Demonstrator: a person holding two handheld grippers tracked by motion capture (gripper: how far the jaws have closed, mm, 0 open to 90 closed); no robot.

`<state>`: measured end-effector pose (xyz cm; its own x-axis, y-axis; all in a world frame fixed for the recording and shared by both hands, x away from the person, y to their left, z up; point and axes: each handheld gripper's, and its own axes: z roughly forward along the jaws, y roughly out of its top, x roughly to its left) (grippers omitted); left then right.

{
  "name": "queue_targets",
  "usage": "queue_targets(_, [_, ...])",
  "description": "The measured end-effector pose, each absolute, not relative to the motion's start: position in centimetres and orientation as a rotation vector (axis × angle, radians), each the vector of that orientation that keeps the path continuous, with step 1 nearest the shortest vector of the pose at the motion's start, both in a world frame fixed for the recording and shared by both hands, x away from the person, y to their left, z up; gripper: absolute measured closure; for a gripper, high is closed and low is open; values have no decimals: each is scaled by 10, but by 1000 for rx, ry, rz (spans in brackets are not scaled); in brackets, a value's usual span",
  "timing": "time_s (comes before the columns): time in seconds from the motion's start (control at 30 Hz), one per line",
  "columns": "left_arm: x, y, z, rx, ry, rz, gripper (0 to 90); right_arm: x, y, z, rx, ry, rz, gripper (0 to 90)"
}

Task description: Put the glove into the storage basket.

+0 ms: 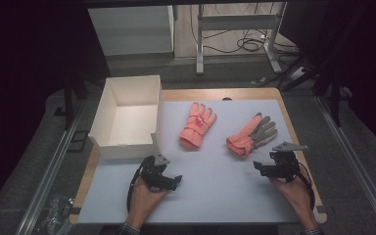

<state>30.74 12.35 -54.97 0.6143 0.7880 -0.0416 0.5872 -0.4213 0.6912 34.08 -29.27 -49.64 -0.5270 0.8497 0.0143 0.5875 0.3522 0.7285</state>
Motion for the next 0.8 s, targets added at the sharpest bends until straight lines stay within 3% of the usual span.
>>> queue_targets(0.5, [307,123,-550,2157,1077,380,26,385,-293,-470,1279,2207,961,434])
queue_targets(0.8, [307,123,-550,2157,1076,379,26,419,-293,-468,1326,2176,947,499])
